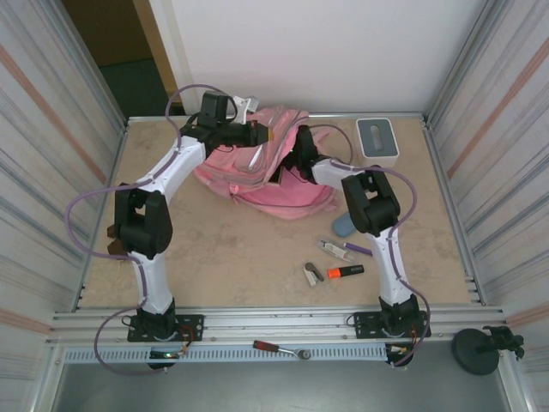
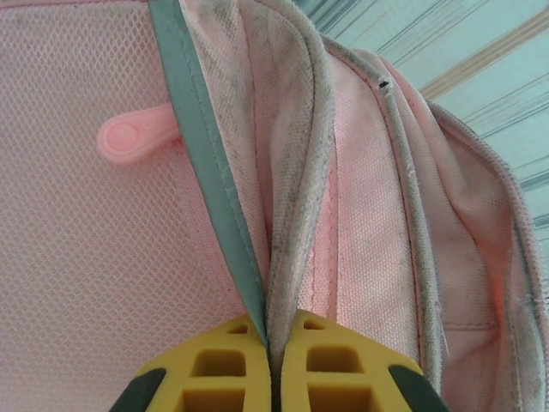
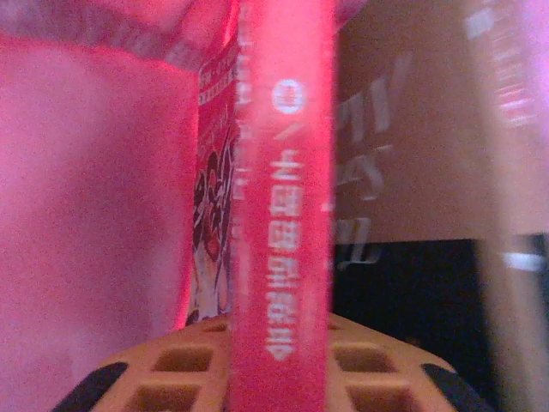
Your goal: Pack the student bag
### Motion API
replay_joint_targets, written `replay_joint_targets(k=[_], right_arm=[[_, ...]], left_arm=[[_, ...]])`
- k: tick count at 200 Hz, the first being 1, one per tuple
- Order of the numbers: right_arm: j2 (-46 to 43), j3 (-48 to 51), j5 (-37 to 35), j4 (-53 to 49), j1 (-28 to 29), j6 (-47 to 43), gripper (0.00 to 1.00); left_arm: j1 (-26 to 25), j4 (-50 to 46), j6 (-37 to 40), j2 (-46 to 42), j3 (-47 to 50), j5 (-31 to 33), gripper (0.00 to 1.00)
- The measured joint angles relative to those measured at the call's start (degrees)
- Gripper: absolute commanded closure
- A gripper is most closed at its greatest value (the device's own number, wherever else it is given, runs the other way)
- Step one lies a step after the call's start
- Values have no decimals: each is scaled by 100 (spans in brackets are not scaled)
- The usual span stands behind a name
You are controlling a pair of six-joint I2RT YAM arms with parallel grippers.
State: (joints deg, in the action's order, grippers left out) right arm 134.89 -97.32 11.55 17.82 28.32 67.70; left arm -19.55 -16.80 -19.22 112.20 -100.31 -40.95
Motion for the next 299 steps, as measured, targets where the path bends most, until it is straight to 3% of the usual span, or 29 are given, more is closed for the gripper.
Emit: replay_joint_targets(k=[25,51,109,134,149,168,185,223,238,260,299], right_arm=[[-61,103,-140,15,201,-234,57],[-951,1408,-120,247,101,-520,50],[-4065,4113,17,-149,-977,-1587,43],[-4800,4771,9,-527,-1467,-1976,45],[-4636,4835,79,-734,-1694,-2107,49],[-3969,4553,297,-966,-1692,-2253,62],[-3189,3998,507,-1137,-1513,-2354,77],[-1982,2437,944,-1550,-1368,-2640,93],[-1652,1744,1075,-1762,-1421,-2741,94],[-1270,778,1237,-2155,-1624,-2935,91],[-1410,498,1204,-2765,-2269,-3403,80]], left_arm=[[11,-4,-20,0,-42,4,100],[-7,-2,-57,0,-46,2,100],[-120,140,-72,-35,208,452,100],[-310,520,-129,-188,876,828,100],[-374,785,-227,-291,1327,1010,100],[-424,1128,-393,-450,1875,1281,100],[-496,1362,-540,-575,2210,1572,100],[-894,1635,-890,-645,2428,2402,100],[-1078,1703,-1036,-632,2420,2726,100],[-1377,1655,-1246,-299,1989,3119,91],[-1670,1211,-1150,798,345,3215,55]])
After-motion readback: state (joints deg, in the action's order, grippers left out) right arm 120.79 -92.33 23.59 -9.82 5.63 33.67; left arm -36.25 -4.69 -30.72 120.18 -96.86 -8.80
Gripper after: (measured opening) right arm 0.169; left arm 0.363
